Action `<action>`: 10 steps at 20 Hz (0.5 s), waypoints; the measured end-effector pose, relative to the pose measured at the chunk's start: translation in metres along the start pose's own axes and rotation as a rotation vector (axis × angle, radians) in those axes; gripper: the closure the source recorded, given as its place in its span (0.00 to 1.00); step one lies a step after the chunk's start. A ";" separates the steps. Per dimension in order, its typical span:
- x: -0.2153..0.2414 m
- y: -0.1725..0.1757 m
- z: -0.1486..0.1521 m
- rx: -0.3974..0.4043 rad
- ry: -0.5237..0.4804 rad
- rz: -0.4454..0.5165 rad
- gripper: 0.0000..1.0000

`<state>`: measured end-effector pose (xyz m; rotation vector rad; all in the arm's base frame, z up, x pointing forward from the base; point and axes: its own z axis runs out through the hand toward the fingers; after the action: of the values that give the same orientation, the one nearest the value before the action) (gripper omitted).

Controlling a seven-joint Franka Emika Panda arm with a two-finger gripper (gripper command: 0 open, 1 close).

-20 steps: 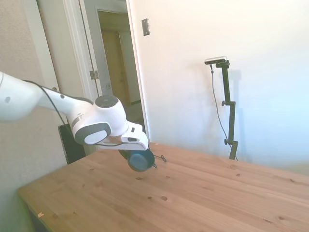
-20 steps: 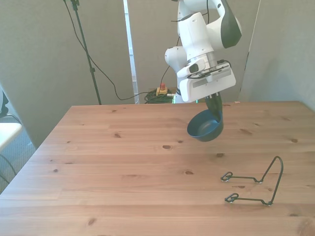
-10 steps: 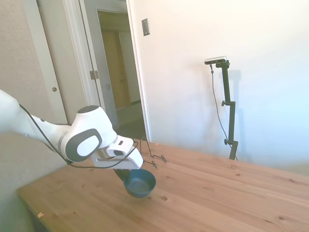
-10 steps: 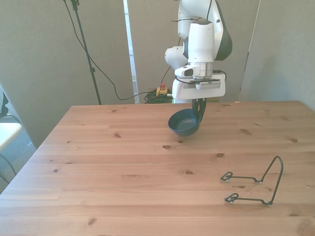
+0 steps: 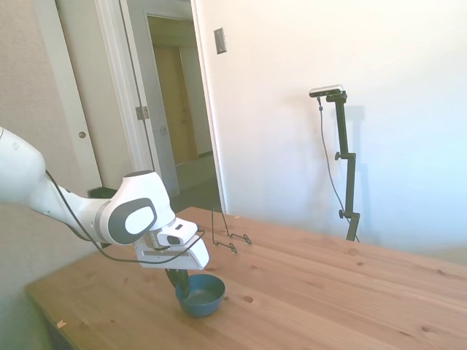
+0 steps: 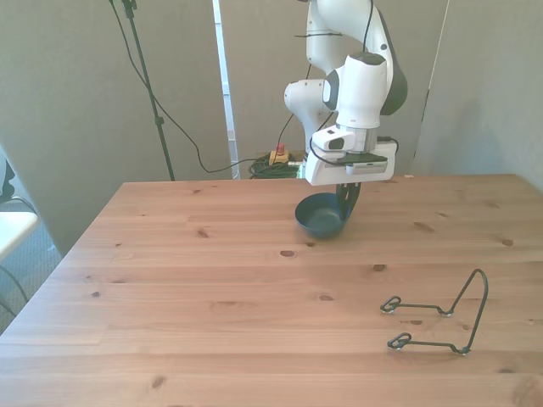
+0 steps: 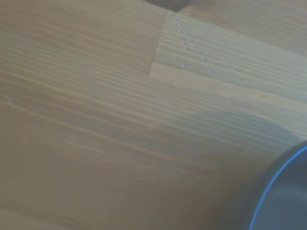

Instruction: Unload the bowl

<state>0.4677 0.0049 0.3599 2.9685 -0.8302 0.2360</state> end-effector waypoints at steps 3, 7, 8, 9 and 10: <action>0.003 -0.006 0.000 -0.019 -0.007 0.001 0.00; 0.003 -0.010 0.000 -0.026 -0.009 -0.006 0.00; 0.002 -0.011 0.000 -0.026 -0.010 -0.007 0.00; 0.002 -0.011 0.001 -0.028 -0.013 -0.008 0.00; 0.001 -0.011 0.002 -0.030 -0.017 -0.010 0.00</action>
<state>0.4748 0.0139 0.3579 2.9500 -0.8132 0.1959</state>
